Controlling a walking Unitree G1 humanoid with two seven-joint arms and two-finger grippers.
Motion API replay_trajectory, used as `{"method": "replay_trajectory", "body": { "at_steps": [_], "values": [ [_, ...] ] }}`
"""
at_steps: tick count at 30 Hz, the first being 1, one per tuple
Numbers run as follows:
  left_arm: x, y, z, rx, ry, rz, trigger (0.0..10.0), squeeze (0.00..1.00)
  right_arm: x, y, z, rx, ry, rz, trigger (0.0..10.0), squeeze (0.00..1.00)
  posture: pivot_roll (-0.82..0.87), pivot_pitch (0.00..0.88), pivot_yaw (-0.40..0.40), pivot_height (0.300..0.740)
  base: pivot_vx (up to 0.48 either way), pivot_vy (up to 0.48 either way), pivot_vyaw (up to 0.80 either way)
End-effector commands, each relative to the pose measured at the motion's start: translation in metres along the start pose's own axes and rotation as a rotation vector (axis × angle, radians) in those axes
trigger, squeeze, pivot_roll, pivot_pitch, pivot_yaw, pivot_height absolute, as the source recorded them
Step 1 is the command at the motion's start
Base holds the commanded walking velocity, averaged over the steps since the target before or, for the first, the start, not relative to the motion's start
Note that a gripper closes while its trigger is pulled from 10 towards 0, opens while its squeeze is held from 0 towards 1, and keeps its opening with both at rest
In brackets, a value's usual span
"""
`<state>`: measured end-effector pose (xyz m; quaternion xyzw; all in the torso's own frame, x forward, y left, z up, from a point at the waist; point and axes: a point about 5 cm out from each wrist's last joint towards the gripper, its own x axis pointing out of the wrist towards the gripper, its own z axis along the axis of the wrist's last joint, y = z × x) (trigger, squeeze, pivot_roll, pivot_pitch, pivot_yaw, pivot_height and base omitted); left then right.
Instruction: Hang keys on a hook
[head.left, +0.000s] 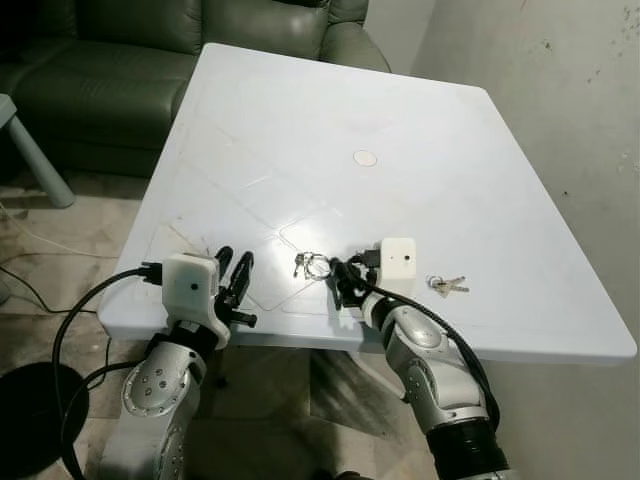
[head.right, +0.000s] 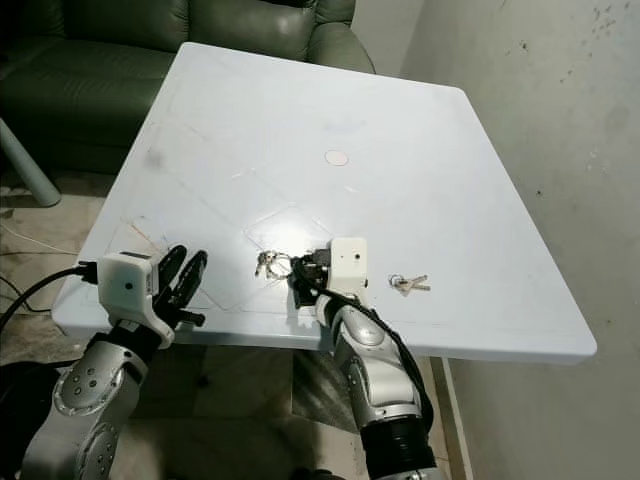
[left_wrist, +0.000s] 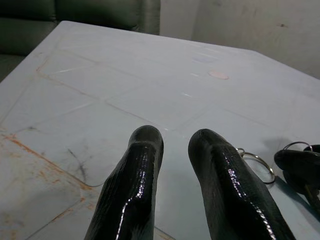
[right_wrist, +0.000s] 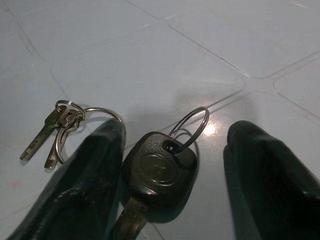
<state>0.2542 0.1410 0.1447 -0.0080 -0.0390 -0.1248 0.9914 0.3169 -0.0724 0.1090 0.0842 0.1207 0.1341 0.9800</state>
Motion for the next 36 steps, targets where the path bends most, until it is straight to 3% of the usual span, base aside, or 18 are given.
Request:
{"method": "replay_trajectory", "body": {
  "at_steps": [1,24,25,26,27,36],
  "values": [
    [-0.0004,-0.0045,0.0025,0.004,-0.007,-0.014,10.0,0.00,-0.0020,-0.0035,-0.0017,0.003,0.007,-0.013,0.0,0.00,0.06,0.149,-0.164,0.740,0.000,0.000,0.00],
    [0.0011,-0.0048,0.0029,0.012,-0.012,-0.011,10.0,0.00,-0.0021,-0.0030,-0.0008,0.027,0.000,-0.018,0.0,0.00,0.06,0.143,-0.158,0.740,0.000,0.000,0.00],
    [0.0011,-0.0049,0.0028,0.012,-0.012,-0.011,10.0,0.00,-0.0021,-0.0030,-0.0007,0.028,-0.001,-0.017,0.7,0.00,0.06,0.144,-0.159,0.740,0.000,0.000,0.00],
    [0.0012,-0.0049,0.0026,0.012,-0.012,-0.010,10.0,0.00,-0.0020,-0.0031,-0.0007,0.029,-0.001,-0.017,3.5,0.00,0.06,0.144,-0.159,0.740,0.000,0.000,0.00],
    [0.0012,-0.0049,0.0025,0.012,-0.012,-0.010,10.0,0.00,-0.0017,-0.0029,-0.0006,0.028,-0.001,-0.015,10.0,0.00,0.06,0.144,-0.160,0.740,0.000,0.000,0.00],
    [0.0016,-0.0051,0.0026,0.013,-0.013,-0.007,10.0,0.00,-0.0011,-0.0039,0.0008,0.045,-0.010,-0.010,10.0,0.00,0.06,0.144,-0.159,0.740,0.000,0.000,0.00]
  ]
}}
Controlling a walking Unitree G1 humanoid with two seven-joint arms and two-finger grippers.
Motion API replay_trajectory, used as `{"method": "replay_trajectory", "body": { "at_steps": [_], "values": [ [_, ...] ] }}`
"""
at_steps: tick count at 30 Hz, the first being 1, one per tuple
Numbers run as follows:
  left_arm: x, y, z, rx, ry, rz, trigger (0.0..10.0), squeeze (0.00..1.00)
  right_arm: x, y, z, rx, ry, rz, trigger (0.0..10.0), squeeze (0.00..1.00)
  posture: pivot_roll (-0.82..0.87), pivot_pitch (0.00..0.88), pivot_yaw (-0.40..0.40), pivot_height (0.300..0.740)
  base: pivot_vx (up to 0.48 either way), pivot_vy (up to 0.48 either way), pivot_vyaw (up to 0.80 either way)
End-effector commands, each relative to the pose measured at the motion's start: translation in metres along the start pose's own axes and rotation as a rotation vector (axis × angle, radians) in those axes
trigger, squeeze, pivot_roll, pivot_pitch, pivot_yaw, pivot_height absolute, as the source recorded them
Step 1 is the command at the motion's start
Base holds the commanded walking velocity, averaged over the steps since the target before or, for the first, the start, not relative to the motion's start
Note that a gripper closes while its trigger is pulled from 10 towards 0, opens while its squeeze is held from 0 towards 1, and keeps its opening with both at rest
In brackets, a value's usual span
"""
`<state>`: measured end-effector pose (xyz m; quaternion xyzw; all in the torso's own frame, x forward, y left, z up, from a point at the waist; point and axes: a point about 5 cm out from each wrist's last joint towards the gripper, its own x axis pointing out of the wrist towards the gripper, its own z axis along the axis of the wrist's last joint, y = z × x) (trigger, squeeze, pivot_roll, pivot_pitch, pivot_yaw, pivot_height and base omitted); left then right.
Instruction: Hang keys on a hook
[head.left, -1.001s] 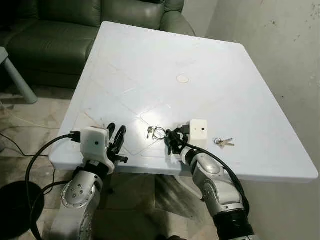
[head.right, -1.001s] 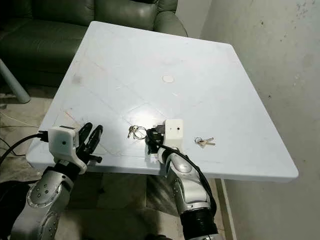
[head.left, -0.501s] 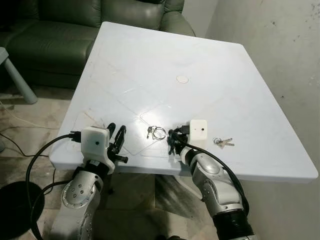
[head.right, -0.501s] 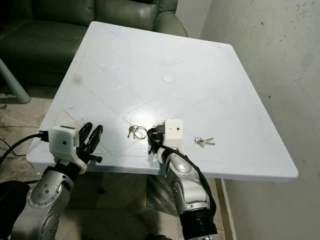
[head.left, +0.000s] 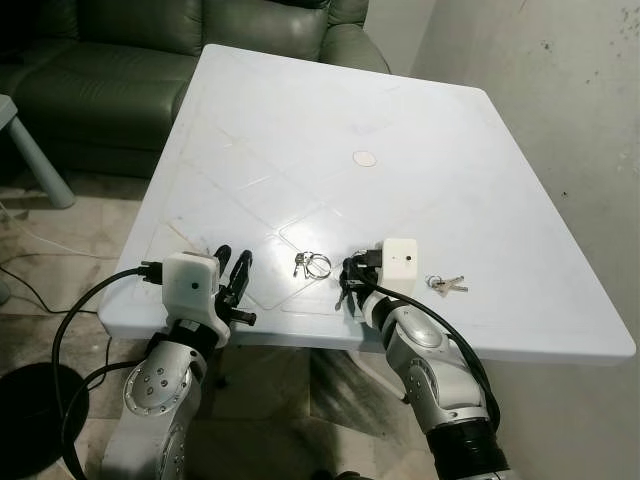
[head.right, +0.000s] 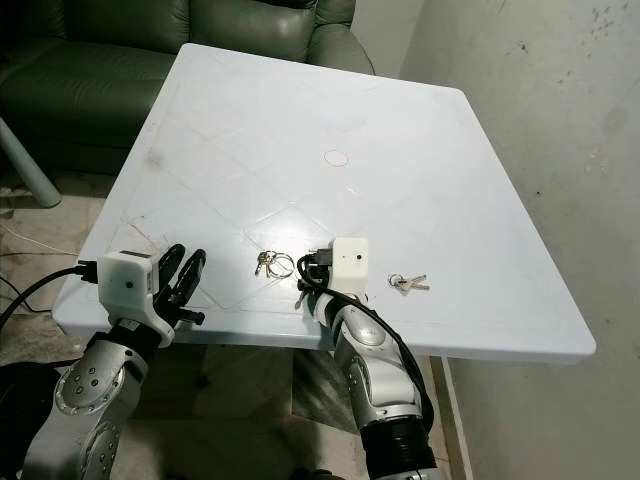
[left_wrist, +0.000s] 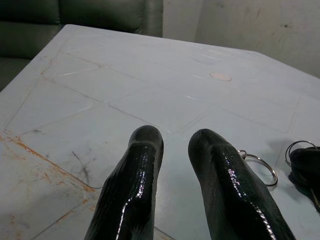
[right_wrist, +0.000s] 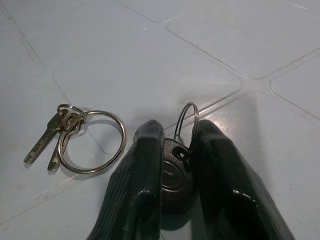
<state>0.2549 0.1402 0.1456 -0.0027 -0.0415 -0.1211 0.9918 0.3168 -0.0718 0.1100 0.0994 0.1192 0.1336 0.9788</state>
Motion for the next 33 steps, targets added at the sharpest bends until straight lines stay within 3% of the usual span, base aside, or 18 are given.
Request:
{"method": "replay_trajectory", "body": {
  "at_steps": [1,15,16,19,20,21,22,23,29,30,31,32,33],
  "values": [
    [0.0005,-0.0045,0.0019,0.002,-0.010,-0.014,10.0,0.00,-0.0010,-0.0047,0.0005,0.017,-0.007,-0.013,10.0,0.00,0.06,0.144,-0.158,0.740,0.000,0.000,0.00],
    [-0.0002,-0.0047,0.0015,0.006,-0.008,-0.009,10.0,0.00,0.0000,-0.0121,0.0080,0.065,-0.050,-0.047,9.8,0.00,0.06,0.152,-0.156,0.740,0.000,0.000,0.00],
    [-0.0003,-0.0047,0.0015,0.005,-0.009,-0.009,10.0,0.00,0.0000,-0.0119,0.0079,0.066,-0.049,-0.046,8.4,0.00,0.06,0.152,-0.156,0.740,0.000,0.000,0.00],
    [-0.0001,-0.0047,0.0019,0.005,-0.009,-0.009,10.0,0.00,0.0002,-0.0115,0.0080,0.066,-0.048,-0.045,7.5,0.00,0.06,0.153,-0.156,0.740,0.000,0.000,0.00],
    [-0.0002,-0.0048,0.0019,0.005,-0.009,-0.008,10.0,0.00,0.0000,-0.0115,0.0079,0.066,-0.048,-0.045,6.9,0.00,0.06,0.154,-0.155,0.740,0.000,0.000,0.00],
    [-0.0002,-0.0049,0.0019,0.005,-0.010,-0.008,10.0,0.00,-0.0002,-0.0113,0.0073,0.067,-0.045,-0.042,5.6,0.00,0.06,0.152,-0.156,0.740,0.000,0.000,0.00],
    [0.0000,-0.0049,0.0019,0.005,-0.010,-0.007,10.0,0.00,-0.0003,-0.0112,0.0067,0.066,-0.042,-0.039,5.8,0.00,0.06,0.152,-0.156,0.740,0.000,0.000,0.00],
    [0.0000,-0.0049,0.0019,0.005,-0.011,-0.007,10.0,0.00,-0.0003,-0.0112,0.0066,0.064,-0.041,-0.039,6.6,0.00,0.06,0.152,-0.156,0.740,0.000,0.000,0.00],
    [0.0005,-0.0044,0.0024,0.007,-0.013,-0.004,10.0,0.00,-0.0005,-0.0117,0.0064,0.059,-0.040,-0.039,6.2,0.00,0.06,0.152,-0.156,0.740,0.000,0.000,0.00],
    [0.0006,-0.0044,0.0024,0.007,-0.013,-0.004,10.0,0.00,-0.0005,-0.0117,0.0064,0.059,-0.039,-0.040,4.7,0.00,0.06,0.152,-0.156,0.740,0.000,0.000,0.00],
    [0.0006,-0.0044,0.0024,0.007,-0.014,-0.004,10.0,0.00,-0.0005,-0.0117,0.0063,0.058,-0.038,-0.040,4.4,0.00,0.06,0.152,-0.156,0.740,0.000,0.000,0.00],
    [0.0007,-0.0044,0.0024,0.008,-0.014,-0.004,10.0,0.00,-0.0005,-0.0118,0.0062,0.055,-0.039,-0.041,4.7,0.00,0.06,0.152,-0.156,0.740,0.000,0.000,0.00],
    [0.0007,-0.0043,0.0025,0.009,-0.014,-0.004,10.0,0.00,-0.0006,-0.0121,0.0054,0.040,-0.035,-0.044,6.3,0.00,0.06,0.152,-0.156,0.740,0.000,0.000,0.00]
  ]
}}
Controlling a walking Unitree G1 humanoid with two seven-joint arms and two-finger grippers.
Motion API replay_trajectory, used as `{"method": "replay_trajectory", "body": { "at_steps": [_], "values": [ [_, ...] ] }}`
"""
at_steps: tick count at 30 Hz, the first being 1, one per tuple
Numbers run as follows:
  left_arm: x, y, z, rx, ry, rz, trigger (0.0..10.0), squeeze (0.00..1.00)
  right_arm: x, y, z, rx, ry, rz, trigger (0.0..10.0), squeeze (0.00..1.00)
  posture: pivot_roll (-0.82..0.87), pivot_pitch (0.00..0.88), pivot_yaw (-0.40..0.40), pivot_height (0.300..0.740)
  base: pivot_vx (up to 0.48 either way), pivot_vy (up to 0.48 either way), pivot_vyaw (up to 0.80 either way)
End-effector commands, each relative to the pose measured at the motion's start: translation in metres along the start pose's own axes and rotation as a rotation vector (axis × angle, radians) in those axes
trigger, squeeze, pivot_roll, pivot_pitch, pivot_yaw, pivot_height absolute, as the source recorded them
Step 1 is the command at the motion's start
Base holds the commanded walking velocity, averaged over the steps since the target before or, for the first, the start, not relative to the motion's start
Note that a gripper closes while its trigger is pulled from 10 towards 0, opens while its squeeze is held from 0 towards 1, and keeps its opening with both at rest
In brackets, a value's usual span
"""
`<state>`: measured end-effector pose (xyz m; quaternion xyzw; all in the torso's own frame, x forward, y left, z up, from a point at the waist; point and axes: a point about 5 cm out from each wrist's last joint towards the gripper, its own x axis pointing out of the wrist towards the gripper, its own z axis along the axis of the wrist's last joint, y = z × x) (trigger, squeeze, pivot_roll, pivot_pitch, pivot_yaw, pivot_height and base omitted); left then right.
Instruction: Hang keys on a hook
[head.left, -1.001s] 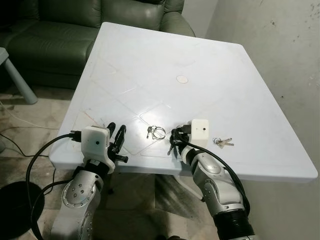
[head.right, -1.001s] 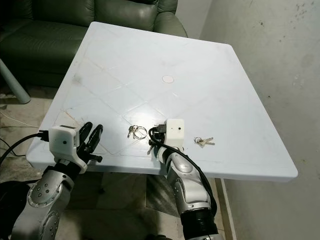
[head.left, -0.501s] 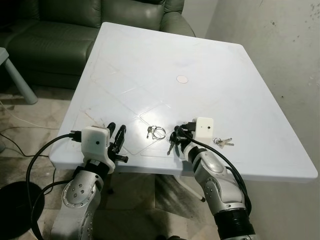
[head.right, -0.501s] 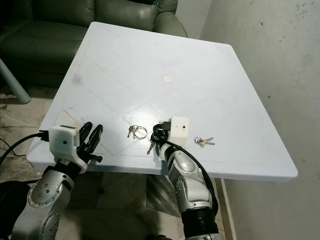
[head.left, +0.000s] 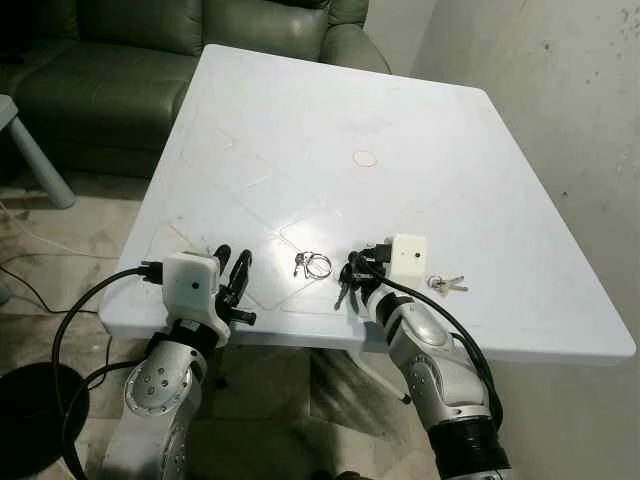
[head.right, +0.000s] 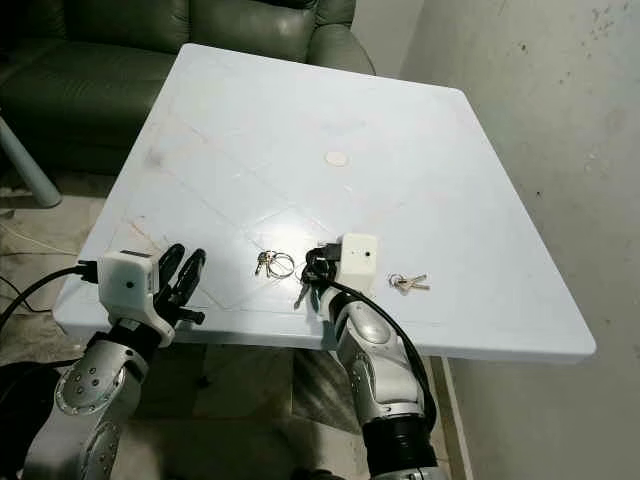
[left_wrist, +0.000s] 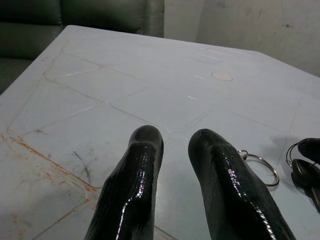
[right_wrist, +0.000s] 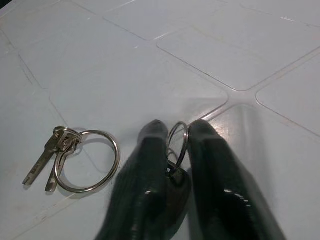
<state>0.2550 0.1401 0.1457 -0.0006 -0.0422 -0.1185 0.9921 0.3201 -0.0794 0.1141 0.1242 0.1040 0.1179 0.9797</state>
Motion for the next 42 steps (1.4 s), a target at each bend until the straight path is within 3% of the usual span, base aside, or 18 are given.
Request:
{"method": "replay_trajectory", "body": {
  "at_steps": [1,3,4,5,6,7,8,9,22,30,38,39,41,42],
  "values": [
    [0.001,-0.004,0.002,0.005,-0.014,-0.008,10.0,0.00,-0.001,-0.005,-0.001,-0.011,0.005,-0.023,6.3,0.00,0.06,0.152,-0.156,0.740,0.000,0.000,0.00],
    [0.000,-0.004,0.002,0.005,-0.014,-0.008,10.0,0.00,-0.001,-0.005,-0.001,-0.014,0.006,-0.020,6.5,0.00,0.06,0.155,-0.157,0.740,0.000,0.000,0.00],
    [0.000,-0.004,0.002,0.005,-0.014,-0.007,10.0,0.00,-0.001,-0.005,-0.002,-0.017,0.008,-0.020,5.9,0.00,0.06,0.155,-0.157,0.740,0.000,0.000,0.00],
    [0.001,-0.004,0.003,0.005,-0.015,-0.006,10.0,0.00,-0.001,-0.006,-0.002,-0.023,0.010,-0.021,4.2,0.00,0.06,0.155,-0.158,0.740,0.000,0.000,0.00],
    [0.001,-0.004,0.003,0.005,-0.015,-0.006,10.0,0.00,-0.002,-0.006,-0.002,-0.026,0.010,-0.022,4.2,0.00,0.06,0.155,-0.158,0.740,0.000,0.000,0.00],
    [0.001,-0.004,0.003,0.005,-0.015,-0.006,10.0,0.00,-0.002,-0.006,-0.002,-0.028,0.010,-0.022,3.5,0.00,0.06,0.155,-0.158,0.740,0.000,0.000,0.00],
    [0.001,-0.004,0.003,0.006,-0.016,-0.006,10.0,0.00,-0.002,-0.006,-0.002,-0.029,0.008,-0.021,1.2,0.00,0.06,0.155,-0.158,0.740,0.000,0.000,0.00],
    [0.001,-0.004,0.003,0.006,-0.016,-0.005,10.0,0.00,-0.002,-0.006,-0.002,-0.029,0.004,-0.021,0.0,0.00,0.05,0.156,-0.159,0.740,0.000,0.000,0.00],
    [0.011,-0.001,0.008,-0.018,-0.045,0.012,10.0,0.00,0.002,-0.010,0.016,-0.004,-0.064,-0.039,0.0,0.00,0.04,0.142,-0.151,0.740,0.000,0.000,0.00],
    [0.037,0.011,0.023,-0.023,-0.090,0.056,10.0,0.00,0.005,-0.029,0.061,-0.045,-0.216,-0.090,0.0,0.00,0.02,0.077,-0.131,0.740,0.000,0.000,0.00],
    [0.051,0.025,0.027,-0.040,-0.101,0.098,10.0,0.00,0.002,-0.041,0.074,-0.070,-0.265,-0.135,0.0,0.00,0.01,0.040,-0.113,0.740,0.000,0.000,0.00],
    [0.056,0.027,0.029,-0.040,-0.106,0.105,10.0,0.00,0.002,-0.043,0.073,-0.069,-0.262,-0.138,0.5,0.00,0.00,0.029,-0.109,0.740,0.000,0.000,0.00],
    [0.057,0.028,0.030,-0.035,-0.109,0.108,10.0,0.00,0.000,-0.043,0.073,-0.070,-0.262,-0.140,0.5,0.00,0.00,0.027,-0.108,0.740,0.000,0.000,0.00],
    [0.058,0.029,0.029,-0.034,-0.108,0.109,10.0,0.00,0.000,-0.043,0.073,-0.072,-0.262,-0.138,8.2,0.00,0.00,0.023,-0.106,0.740,0.000,0.000,0.00]
  ]
}}
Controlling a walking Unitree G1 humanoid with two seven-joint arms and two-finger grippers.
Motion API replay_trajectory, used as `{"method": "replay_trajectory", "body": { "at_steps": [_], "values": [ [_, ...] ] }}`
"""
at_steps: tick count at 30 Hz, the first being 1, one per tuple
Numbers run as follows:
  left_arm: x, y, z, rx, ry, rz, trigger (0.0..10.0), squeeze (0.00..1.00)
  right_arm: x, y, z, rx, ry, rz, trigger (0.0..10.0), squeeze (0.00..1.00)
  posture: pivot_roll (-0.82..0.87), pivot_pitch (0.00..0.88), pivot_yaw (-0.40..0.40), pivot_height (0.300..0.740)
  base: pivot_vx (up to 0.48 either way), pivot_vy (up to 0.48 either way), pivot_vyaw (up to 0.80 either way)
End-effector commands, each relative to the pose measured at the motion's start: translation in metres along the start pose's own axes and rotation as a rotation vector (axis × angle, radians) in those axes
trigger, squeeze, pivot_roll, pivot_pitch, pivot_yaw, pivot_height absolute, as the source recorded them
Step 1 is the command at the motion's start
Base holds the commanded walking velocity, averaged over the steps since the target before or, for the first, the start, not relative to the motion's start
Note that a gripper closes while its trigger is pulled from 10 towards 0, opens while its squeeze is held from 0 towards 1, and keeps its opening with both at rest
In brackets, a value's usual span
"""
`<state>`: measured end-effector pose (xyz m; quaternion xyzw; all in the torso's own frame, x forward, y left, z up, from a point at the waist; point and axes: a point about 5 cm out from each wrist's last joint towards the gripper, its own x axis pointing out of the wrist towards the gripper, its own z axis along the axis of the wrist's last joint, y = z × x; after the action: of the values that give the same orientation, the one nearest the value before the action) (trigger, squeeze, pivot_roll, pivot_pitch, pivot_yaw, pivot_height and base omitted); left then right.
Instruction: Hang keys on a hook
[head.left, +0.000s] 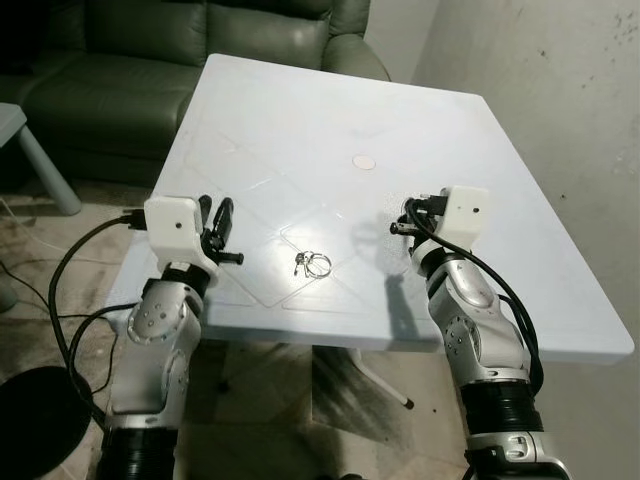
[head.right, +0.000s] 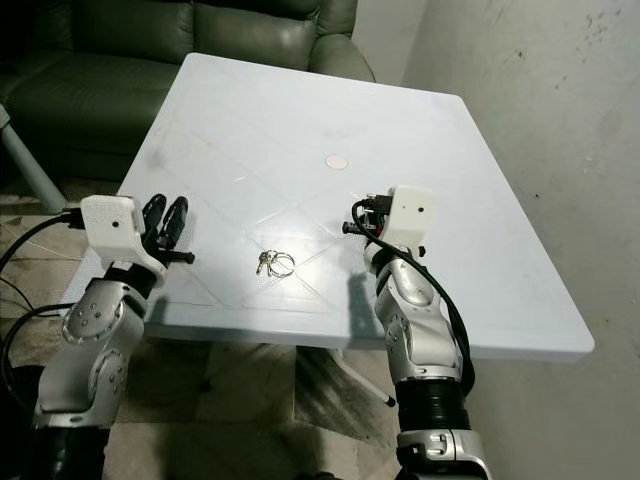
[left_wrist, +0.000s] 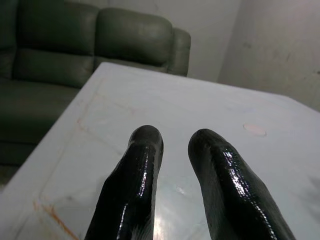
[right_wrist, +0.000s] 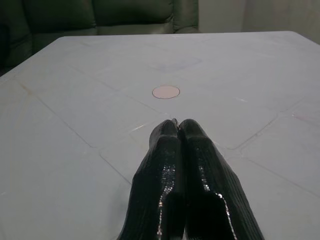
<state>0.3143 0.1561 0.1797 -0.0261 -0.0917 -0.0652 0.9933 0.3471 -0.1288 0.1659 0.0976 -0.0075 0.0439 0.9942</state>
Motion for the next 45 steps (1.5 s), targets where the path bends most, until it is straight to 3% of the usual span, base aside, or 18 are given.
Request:
{"method": "replay_trajectory", "body": {
  "at_steps": [1,2,6,9,13,24,38,45],
  "values": [
    [0.002,-0.001,0.000,0.001,-0.003,0.001,10.0,0.00,-0.003,-0.006,0.007,-0.007,-0.029,-0.011,8.2,0.00,0.00,0.020,-0.105,0.740,0.000,0.000,0.00],
    [0.005,-0.001,-0.001,0.004,-0.002,-0.001,10.0,0.00,-0.004,-0.005,0.008,-0.045,-0.053,0.018,10.0,0.00,0.00,0.015,-0.104,0.740,0.000,0.000,0.00],
    [0.008,0.001,-0.004,0.003,0.001,0.004,10.0,0.00,-0.011,0.000,0.014,-0.103,-0.173,0.133,10.0,0.00,-0.01,0.007,-0.096,0.740,0.000,0.000,0.00],
    [0.012,0.001,-0.004,-0.009,-0.003,0.003,10.0,0.00,-0.018,0.001,0.016,-0.053,-0.204,0.236,10.0,0.00,-0.03,0.003,-0.082,0.740,0.000,0.000,0.00],
    [0.015,0.000,-0.003,-0.029,-0.003,-0.027,10.0,0.00,-0.021,-0.007,0.017,-0.034,-0.217,0.224,10.0,0.00,-0.04,0.000,-0.071,0.740,0.000,0.000,0.00],
    [0.026,0.007,-0.004,-0.062,-0.012,-0.058,10.0,0.00,-0.022,-0.034,0.008,-0.131,-0.186,0.130,10.0,0.00,-0.08,0.000,-0.053,0.740,0.000,0.000,0.00],
    [0.029,0.032,-0.010,-0.081,0.014,0.052,10.0,0.00,-0.007,-0.033,0.012,-0.173,-0.163,0.127,10.0,0.00,-0.08,0.000,-0.049,0.740,0.000,0.000,-0.63],
    [0.031,0.041,-0.010,-0.074,0.018,0.101,10.0,0.00,-0.004,-0.029,0.008,-0.170,-0.153,0.131,10.0,0.00,-0.06,0.000,-0.059,0.740,0.000,0.422,-0.74]
  ]
}}
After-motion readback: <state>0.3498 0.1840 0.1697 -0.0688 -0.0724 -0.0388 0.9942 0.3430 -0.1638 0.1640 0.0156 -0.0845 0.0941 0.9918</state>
